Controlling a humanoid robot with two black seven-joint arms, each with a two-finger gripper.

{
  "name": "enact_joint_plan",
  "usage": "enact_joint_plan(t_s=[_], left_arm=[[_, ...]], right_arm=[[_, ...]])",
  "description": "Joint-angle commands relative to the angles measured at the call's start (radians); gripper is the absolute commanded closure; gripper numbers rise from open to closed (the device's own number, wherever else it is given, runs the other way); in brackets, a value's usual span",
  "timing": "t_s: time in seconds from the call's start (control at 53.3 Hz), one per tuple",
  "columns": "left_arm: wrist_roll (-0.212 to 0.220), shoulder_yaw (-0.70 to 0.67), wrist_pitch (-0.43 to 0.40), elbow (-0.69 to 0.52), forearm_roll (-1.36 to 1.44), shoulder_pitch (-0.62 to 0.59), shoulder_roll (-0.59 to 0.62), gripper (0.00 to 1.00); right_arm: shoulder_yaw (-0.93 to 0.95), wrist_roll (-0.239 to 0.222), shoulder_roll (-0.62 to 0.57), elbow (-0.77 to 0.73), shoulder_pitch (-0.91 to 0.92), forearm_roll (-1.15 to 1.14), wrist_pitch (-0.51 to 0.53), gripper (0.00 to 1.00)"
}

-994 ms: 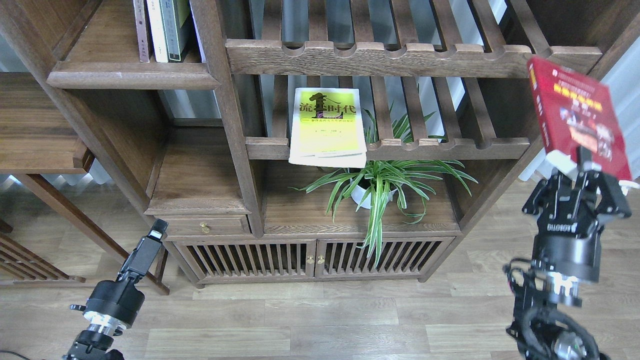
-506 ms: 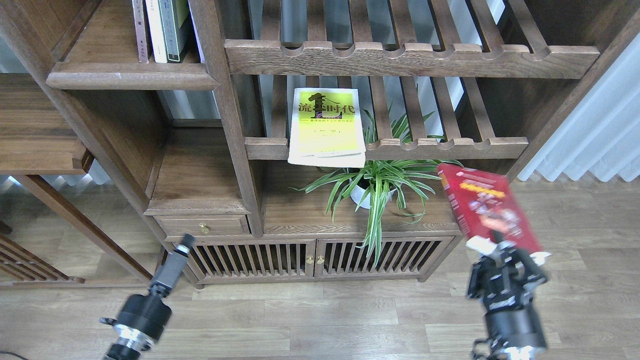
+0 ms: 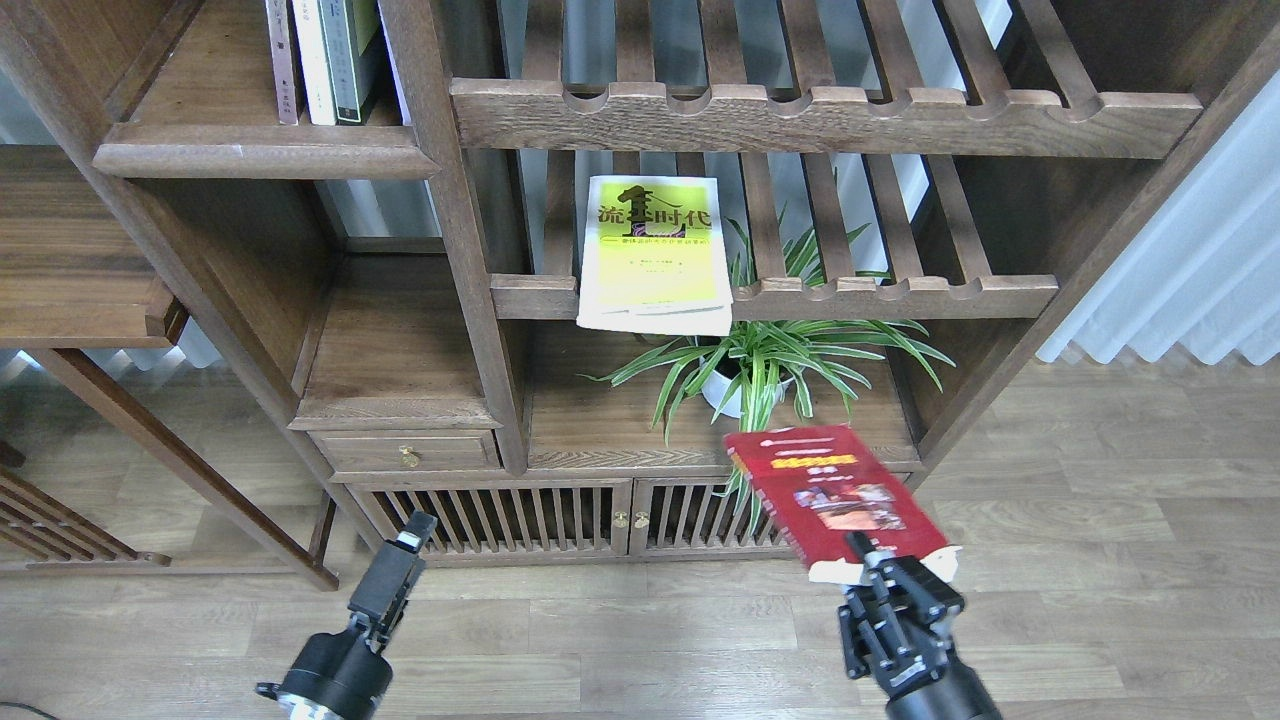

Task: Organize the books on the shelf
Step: 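Lower the red book with the right gripper toward the left gripper, then grasp the red book with the left gripper and release the right gripper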

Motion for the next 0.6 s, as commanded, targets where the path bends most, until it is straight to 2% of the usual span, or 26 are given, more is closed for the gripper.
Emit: enact_joint_plan(t_s=[0.0, 0.3, 0.581], left_arm=[[-0.001, 0.062, 0.0, -0.009, -0.037, -0.002, -0.009, 0.0], [-0.001, 0.133, 0.0, -0.008, -0.071, 0.002, -0.048, 0.0], [-0.002, 0.156, 0.0, -0.006, -0.077, 0.008, -0.05, 0.0]], right_arm=[[-0.046, -0.013, 0.002, -0.023, 0.026, -0.017, 0.0, 0.86], [-0.194, -0.064, 0.02, -0.029, 0.066, -0.029, 0.0, 0.86], [-0.248, -0.097, 0.028, -0.027, 0.066, -0.028, 0.0, 0.86]])
